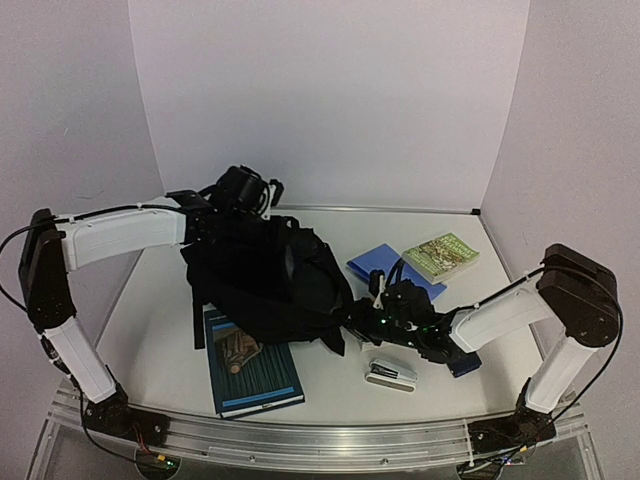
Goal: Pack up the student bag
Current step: Adjust the student bag at the center of the board.
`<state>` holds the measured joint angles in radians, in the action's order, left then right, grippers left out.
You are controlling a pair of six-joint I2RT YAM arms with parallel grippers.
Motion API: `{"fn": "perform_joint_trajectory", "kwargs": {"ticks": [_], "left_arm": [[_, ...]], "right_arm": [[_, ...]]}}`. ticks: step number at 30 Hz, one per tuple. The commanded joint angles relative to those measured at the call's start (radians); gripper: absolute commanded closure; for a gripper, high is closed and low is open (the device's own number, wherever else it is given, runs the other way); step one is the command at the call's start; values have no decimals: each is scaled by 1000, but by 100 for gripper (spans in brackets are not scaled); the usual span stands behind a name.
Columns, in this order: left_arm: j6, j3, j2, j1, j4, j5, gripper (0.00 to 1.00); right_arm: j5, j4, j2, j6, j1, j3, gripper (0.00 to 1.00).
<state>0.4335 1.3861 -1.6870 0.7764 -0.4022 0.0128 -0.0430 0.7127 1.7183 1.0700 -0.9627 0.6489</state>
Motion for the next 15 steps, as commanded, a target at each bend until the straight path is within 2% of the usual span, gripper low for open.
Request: {"fn": "perform_joint_trajectory", "kwargs": {"ticks": [1,9,15], "left_arm": [[-92,8,92,-122,-35,-24,100],[-159,-19,99,-375,-44,-132,100],[-193,-4,112,-463,-59,-212,100]], "right_arm": [[38,-99,-30,-25,6,43,100],[43,-168,-37,-36,6,57,100],[96,-255,-59,-52,7,71,100]]}}
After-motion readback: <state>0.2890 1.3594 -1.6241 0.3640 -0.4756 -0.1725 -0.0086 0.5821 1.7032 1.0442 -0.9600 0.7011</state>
